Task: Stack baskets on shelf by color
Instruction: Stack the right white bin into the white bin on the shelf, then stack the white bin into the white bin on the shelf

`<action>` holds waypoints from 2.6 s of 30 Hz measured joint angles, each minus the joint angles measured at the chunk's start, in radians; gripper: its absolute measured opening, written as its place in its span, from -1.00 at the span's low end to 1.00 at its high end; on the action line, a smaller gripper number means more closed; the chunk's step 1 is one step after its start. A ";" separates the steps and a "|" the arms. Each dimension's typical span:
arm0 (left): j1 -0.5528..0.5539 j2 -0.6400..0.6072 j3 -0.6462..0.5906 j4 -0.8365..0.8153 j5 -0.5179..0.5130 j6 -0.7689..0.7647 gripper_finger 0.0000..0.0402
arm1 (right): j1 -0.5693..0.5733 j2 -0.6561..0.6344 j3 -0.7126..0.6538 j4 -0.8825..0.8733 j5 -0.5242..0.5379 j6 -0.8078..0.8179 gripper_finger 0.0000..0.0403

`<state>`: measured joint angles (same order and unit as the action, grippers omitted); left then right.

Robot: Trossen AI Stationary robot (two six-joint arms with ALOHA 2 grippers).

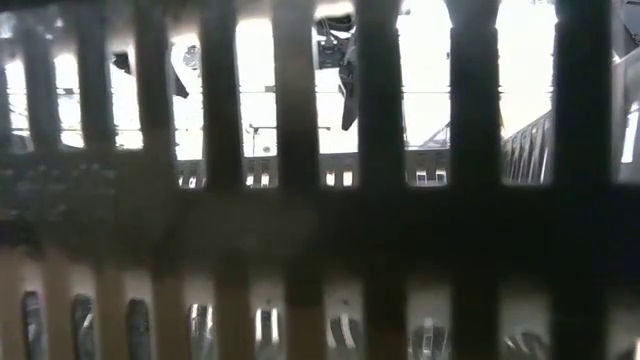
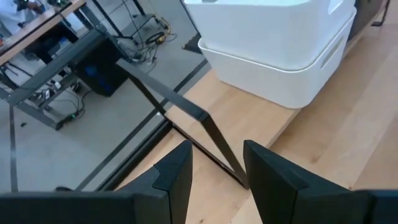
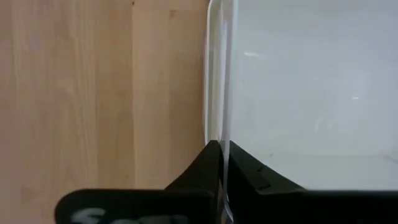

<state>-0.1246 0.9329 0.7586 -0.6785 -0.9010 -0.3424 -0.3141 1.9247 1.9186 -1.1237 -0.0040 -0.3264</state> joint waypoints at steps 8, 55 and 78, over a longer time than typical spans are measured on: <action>0.003 0.000 0.000 0.002 -0.017 0.008 -0.27 | 0.000 0.000 0.000 0.022 0.003 0.072 -0.88; -0.473 0.187 0.034 -0.011 0.611 -0.964 -0.27 | 0.240 -0.499 -0.981 1.250 -0.262 0.211 -0.40; -0.691 0.243 0.034 -0.257 0.667 -1.343 -0.27 | 0.341 0.309 -0.076 1.085 -0.314 -0.455 -0.38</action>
<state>-0.8158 1.1763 0.7929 -0.9359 -0.2343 -1.6858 0.0267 2.2336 1.8423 -0.0385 -0.3183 -0.7809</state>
